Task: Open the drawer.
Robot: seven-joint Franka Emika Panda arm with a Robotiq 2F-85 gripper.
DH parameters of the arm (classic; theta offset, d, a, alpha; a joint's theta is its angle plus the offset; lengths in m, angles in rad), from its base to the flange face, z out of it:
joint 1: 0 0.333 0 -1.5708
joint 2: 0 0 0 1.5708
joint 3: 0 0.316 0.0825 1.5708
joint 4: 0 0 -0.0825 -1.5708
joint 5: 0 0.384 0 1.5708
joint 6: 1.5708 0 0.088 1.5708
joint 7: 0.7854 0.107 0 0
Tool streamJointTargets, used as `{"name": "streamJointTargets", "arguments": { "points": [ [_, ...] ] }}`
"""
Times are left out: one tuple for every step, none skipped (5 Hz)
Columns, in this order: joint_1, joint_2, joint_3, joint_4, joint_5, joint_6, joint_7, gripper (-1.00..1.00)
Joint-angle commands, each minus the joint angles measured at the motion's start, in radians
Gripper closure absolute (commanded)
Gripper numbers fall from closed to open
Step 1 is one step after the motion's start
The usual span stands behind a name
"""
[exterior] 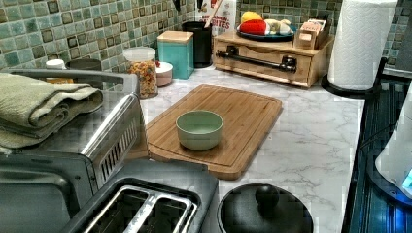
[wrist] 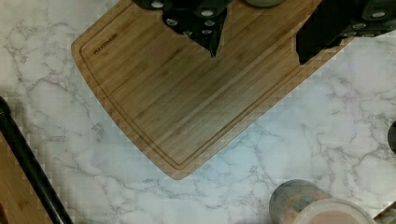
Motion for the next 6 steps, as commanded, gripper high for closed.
{"name": "streamJointTargets", "arguments": {
  "points": [
    [-0.001, 0.004, 0.002, 0.0, -0.004, 0.0, -0.001, -1.0],
    [-0.001, 0.004, 0.002, 0.0, -0.004, 0.0, -0.001, -1.0],
    [-0.02, -0.006, -0.01, -0.032, -0.001, 0.013, -0.097, -1.0],
    [-0.046, -0.041, -0.03, -0.102, -0.051, 0.075, -0.264, -1.0],
    [-0.076, -0.052, -0.068, -0.14, -0.04, 0.124, -0.468, -1.0],
    [-0.098, -0.03, -0.113, -0.152, -0.029, 0.19, -0.633, -1.0]
  ]
}}
